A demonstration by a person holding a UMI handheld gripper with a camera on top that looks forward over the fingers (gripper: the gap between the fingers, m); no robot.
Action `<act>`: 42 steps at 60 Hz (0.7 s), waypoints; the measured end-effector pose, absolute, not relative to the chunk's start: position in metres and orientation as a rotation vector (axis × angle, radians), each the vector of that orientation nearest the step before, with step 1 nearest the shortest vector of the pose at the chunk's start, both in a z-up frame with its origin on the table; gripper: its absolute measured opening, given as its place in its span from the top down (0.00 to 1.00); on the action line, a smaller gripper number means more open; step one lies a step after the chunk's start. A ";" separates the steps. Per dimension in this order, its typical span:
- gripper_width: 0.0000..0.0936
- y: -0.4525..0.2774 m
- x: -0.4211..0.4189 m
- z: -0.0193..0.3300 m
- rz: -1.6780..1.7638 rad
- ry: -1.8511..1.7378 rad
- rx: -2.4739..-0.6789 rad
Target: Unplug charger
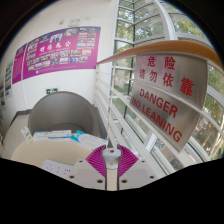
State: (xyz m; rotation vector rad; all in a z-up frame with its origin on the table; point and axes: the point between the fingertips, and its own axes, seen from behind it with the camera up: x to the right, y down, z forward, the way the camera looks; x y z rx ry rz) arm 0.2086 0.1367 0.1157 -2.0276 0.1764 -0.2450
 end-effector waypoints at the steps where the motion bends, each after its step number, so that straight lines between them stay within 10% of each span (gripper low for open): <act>1: 0.86 0.134 0.211 0.105 -0.246 0.181 -2.053; 19: 0.70 0.111 0.231 0.006 -0.172 0.284 -2.228; 42: 0.08 0.086 0.227 0.059 -0.217 0.256 -2.165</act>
